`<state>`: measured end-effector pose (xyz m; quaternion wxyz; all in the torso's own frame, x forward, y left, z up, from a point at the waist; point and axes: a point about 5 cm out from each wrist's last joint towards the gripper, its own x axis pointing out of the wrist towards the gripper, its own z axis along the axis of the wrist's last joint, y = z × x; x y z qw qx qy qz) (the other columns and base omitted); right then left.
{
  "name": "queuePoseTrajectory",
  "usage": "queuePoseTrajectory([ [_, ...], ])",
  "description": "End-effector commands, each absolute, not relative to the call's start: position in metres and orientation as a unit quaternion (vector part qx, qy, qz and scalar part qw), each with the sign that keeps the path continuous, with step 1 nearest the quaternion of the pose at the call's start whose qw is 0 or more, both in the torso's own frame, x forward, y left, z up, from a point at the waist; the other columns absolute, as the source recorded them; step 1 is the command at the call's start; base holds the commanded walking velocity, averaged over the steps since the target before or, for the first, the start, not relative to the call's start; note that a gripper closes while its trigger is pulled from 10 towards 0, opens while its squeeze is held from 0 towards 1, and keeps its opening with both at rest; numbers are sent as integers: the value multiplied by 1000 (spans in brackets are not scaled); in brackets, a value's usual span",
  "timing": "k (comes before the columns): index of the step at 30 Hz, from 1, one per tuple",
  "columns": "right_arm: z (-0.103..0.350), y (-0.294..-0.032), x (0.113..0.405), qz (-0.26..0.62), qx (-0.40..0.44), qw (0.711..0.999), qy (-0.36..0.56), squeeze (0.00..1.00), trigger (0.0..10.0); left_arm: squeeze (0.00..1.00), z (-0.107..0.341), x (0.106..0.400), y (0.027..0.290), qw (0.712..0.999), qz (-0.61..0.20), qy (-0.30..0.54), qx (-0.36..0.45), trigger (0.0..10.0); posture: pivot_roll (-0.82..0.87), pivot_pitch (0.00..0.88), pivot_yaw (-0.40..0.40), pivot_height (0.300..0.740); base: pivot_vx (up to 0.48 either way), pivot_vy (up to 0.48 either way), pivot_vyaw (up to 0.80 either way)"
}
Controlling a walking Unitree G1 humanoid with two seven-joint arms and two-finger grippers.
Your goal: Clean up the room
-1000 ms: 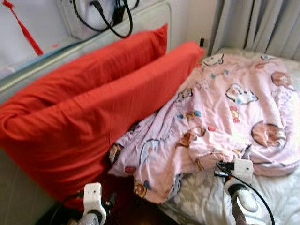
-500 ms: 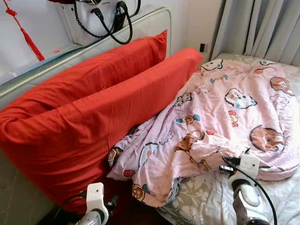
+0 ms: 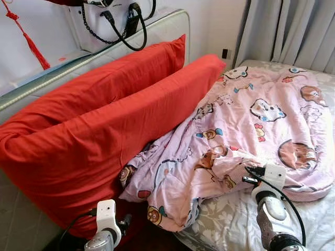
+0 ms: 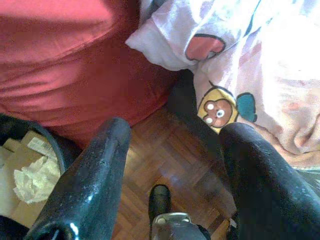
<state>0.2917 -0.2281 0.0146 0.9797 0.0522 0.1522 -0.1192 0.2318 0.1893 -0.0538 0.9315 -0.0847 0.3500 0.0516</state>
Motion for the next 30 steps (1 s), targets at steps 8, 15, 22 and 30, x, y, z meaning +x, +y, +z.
queuePoseTrajectory([
  [8,25,-235,299,-138,65,980,126,0,10000,0,-57,227,196,922,68,373,-82,10000,-42,0,83,740,0,0,0],
  [15,28,-235,300,-142,69,981,115,0,10000,0,-58,228,193,919,68,379,-84,10000,-40,0,78,740,0,0,0],
  [22,27,-234,300,-146,70,980,116,0,10000,0,-57,230,192,922,61,375,-78,10000,-42,0,90,740,-71,0,0],
  [30,27,-236,299,-149,69,980,115,0,10000,0,-55,232,193,924,60,370,-75,10000,-38,0,93,740,-257,0,0],
])
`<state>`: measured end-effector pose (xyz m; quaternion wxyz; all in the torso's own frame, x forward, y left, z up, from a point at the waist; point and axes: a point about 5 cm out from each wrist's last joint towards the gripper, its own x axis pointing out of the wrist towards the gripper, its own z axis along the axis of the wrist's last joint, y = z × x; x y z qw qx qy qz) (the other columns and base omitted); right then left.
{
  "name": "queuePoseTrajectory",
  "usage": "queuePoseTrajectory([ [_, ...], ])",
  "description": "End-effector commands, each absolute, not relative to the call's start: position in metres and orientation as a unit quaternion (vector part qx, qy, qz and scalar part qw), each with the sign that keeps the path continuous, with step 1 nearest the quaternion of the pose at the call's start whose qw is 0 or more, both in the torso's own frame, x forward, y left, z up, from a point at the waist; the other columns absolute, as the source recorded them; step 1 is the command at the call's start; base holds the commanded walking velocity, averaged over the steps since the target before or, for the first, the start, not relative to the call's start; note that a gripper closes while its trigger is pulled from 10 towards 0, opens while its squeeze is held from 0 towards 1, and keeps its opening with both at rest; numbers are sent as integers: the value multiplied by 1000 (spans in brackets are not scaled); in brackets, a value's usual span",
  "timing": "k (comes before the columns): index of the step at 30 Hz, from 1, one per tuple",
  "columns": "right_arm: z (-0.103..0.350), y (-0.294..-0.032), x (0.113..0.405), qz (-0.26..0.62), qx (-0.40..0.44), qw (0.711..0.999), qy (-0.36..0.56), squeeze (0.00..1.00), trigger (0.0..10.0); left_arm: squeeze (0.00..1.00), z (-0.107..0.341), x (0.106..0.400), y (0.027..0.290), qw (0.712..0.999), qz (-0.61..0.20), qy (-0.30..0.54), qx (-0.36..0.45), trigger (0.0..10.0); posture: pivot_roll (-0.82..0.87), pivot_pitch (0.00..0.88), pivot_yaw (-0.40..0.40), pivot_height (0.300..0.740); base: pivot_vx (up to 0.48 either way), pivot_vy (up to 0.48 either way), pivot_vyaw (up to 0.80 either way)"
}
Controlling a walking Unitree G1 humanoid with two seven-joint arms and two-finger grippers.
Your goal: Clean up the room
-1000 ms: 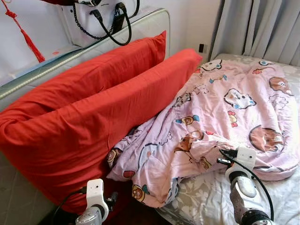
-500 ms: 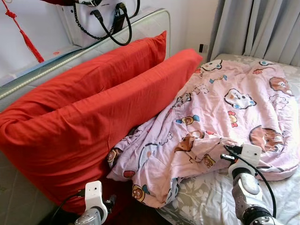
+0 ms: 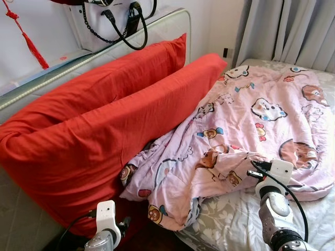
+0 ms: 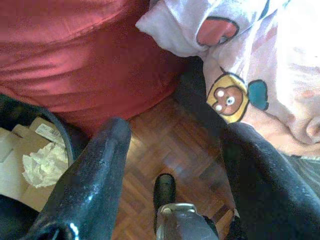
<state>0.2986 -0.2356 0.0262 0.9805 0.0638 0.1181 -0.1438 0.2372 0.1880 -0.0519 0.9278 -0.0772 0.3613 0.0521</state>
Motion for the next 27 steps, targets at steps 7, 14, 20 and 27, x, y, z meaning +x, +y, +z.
queuePoseTrajectory([
  [7,25,-237,297,-153,69,979,116,0,10000,0,-57,230,191,923,50,374,-69,10000,-39,0,93,740,-259,0,0],
  [14,30,-244,297,-182,64,976,99,0,10000,0,-57,229,192,923,50,375,-68,10000,-41,0,93,740,-261,0,0],
  [20,37,-256,295,-225,42,971,75,0,10000,0,-58,228,192,923,49,376,-68,10000,-45,0,94,740,-260,0,0],
  [27,42,-264,294,-241,44,968,57,0,10000,0,-58,227,192,922,47,377,-68,10000,-50,0,95,740,-262,0,0],
])
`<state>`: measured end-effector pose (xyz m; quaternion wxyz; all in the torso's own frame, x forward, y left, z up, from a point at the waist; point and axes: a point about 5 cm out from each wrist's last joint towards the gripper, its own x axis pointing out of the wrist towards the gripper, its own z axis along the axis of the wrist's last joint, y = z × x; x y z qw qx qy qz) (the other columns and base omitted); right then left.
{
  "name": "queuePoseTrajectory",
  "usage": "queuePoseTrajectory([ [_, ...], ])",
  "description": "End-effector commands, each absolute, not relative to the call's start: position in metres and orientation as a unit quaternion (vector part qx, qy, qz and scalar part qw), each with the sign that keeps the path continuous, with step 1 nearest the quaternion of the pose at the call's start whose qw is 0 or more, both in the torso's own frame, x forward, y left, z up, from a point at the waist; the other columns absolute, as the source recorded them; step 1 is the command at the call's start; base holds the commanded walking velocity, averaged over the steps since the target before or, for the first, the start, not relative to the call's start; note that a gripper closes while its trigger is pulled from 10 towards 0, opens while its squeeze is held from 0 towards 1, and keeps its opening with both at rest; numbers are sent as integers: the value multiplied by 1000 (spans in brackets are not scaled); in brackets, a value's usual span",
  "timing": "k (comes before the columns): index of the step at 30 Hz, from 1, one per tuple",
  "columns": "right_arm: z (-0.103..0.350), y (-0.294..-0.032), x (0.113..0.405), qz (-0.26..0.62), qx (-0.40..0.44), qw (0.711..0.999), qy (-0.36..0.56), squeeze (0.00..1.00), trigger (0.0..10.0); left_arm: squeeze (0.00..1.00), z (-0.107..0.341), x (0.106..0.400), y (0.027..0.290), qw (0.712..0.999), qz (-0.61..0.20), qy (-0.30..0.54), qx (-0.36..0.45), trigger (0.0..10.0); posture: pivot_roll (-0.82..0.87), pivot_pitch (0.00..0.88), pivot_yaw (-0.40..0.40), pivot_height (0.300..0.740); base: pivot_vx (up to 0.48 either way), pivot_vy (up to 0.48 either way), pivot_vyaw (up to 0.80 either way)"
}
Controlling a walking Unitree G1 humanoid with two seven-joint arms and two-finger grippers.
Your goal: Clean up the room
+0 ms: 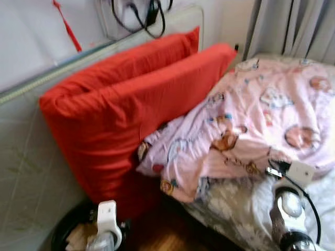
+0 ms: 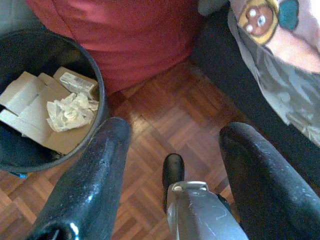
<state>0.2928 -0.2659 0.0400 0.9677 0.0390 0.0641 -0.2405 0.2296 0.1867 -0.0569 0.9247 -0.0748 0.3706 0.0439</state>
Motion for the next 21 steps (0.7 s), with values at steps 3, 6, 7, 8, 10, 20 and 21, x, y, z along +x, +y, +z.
queuePoseTrajectory([
  [3,45,-262,296,-237,46,969,41,0,10000,0,-58,226,192,922,46,378,-67,10000,-52,0,95,740,-261,0,0],
  [6,46,-261,297,-236,45,970,37,0,10000,0,-59,226,192,922,45,378,-67,10000,-53,0,97,740,-262,0,0],
  [7,47,-260,297,-234,45,971,35,0,10000,0,-59,226,192,922,45,378,-67,10000,-51,0,95,740,-259,0,0],
  [8,48,-258,299,-228,39,972,31,0,10000,0,-59,226,191,922,44,379,-67,10000,-51,0,95,740,-262,0,0],
  [10,49,-256,300,-221,35,974,26,0,10000,0,-59,226,191,922,44,379,-67,10000,-49,0,93,740,-261,0,0],
  [20,61,-245,309,-178,4,984,-5,0,10000,0,-58,227,192,922,44,378,-67,10000,-49,0,92,740,-261,0,0],
  [21,62,-245,310,-177,3,984,-7,0,10000,0,-58,227,192,922,44,378,-67,10000,-49,0,92,740,-262,0,0],
])
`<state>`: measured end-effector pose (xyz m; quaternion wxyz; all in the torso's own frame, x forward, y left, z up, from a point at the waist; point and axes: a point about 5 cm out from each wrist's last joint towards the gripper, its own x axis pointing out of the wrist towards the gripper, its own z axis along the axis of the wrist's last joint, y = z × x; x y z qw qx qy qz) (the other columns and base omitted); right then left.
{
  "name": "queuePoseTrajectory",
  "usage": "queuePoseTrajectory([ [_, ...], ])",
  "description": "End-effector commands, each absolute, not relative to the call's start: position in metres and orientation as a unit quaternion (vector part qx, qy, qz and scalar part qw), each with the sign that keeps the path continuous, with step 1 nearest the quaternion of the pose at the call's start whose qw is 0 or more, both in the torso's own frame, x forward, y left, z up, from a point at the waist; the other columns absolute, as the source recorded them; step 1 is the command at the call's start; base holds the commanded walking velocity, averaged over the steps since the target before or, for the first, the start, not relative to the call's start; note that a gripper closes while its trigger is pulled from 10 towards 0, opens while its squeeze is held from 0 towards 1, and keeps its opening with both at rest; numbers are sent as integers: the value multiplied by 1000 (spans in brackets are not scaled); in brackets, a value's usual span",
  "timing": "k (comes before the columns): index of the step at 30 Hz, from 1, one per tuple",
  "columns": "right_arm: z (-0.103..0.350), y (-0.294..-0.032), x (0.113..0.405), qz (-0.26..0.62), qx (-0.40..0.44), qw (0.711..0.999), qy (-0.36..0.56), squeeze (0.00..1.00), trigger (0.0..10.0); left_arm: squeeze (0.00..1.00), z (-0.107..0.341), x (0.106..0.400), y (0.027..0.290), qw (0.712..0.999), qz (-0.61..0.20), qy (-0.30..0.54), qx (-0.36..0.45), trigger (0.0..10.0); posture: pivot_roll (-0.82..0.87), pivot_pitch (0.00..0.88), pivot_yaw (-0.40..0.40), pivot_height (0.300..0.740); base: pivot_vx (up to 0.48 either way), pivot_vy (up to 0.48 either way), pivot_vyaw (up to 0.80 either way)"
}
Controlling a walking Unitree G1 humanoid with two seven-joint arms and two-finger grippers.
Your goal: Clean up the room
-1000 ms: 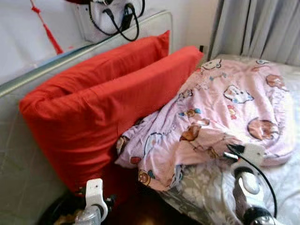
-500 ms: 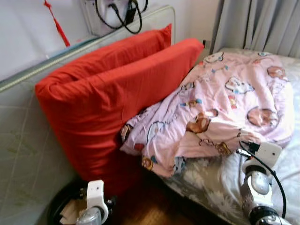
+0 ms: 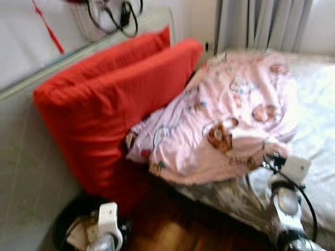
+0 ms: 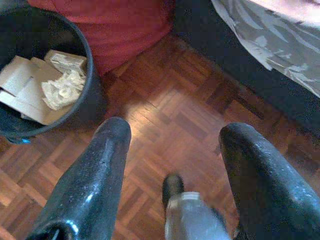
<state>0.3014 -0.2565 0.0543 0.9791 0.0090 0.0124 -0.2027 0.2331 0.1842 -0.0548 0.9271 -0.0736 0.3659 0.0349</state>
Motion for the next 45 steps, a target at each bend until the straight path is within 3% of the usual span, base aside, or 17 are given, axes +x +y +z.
queuePoseTrajectory([
  [1,65,-243,311,-174,-1,985,-16,0,10000,0,-58,227,192,922,44,378,-67,10000,-47,0,92,740,-259,0,0],
  [13,89,-240,322,-153,-31,985,-72,0,10000,0,-58,228,193,923,45,377,-66,10000,-48,0,94,740,-218,0,0],
  [25,110,-255,325,-186,-94,972,-109,0,10000,0,-57,228,193,922,39,380,-57,10000,-54,0,95,740,0,0,0],
  [28,94,-260,322,-195,-92,975,-51,0,10000,0,-57,229,193,922,40,380,-57,10000,-53,0,92,740,0,0,0],
  [31,57,-262,311,-199,-68,975,70,0,10000,0,-57,229,193,922,43,380,-58,10000,-50,0,91,740,0,0,0],
  [36,34,-263,297,-211,-49,967,135,0,10000,0,-57,229,193,922,43,380,-59,10000,-51,0,91,740,0,0,0],
  [38,1,-256,275,-191,-19,954,230,0,10000,0,-57,229,193,922,42,380,-59,10000,-51,0,90,740,0,0,0],
  [45,-36,-261,233,-226,11,916,331,0,10000,0,-57,229,193,922,40,380,-56,10000,-53,0,93,740,0,0,0],
])
